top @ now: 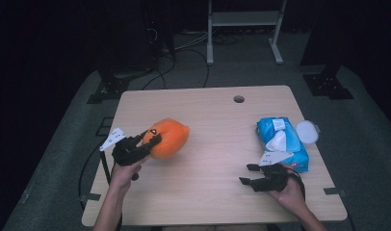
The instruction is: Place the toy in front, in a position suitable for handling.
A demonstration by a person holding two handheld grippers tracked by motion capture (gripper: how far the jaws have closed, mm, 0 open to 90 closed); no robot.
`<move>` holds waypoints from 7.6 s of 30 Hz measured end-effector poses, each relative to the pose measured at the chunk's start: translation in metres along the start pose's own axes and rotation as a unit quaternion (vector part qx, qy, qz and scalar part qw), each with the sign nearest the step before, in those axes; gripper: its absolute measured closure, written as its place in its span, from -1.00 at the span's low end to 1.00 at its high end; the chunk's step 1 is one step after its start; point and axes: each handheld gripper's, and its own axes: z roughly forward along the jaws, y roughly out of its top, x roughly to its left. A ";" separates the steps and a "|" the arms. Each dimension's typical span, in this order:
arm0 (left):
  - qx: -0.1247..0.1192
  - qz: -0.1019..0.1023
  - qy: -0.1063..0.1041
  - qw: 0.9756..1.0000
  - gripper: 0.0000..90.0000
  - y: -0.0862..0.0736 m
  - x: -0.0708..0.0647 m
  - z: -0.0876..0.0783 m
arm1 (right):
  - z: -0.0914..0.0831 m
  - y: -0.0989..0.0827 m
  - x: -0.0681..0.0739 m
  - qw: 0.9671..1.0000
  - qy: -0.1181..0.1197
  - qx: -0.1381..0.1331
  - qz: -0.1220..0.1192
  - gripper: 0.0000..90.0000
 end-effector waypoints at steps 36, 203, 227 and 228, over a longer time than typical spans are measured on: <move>0.136 0.143 -0.184 0.963 -0.38 -0.065 -0.091 0.071 | -0.019 -0.006 -0.016 0.999 -0.036 -0.001 0.012 -0.14; 0.134 0.118 -0.200 0.963 -0.69 -0.075 -0.079 0.073 | -0.010 0.054 0.043 0.996 0.064 -0.057 -0.022 0.80; 0.205 0.173 -0.186 0.945 -0.47 -0.064 -0.082 0.063 | 0.014 0.052 0.065 0.995 0.029 -0.017 -0.097 0.87; 0.203 0.166 -0.187 0.947 -0.47 -0.064 -0.079 0.063 | 0.009 0.050 0.055 0.996 0.035 -0.023 -0.075 0.90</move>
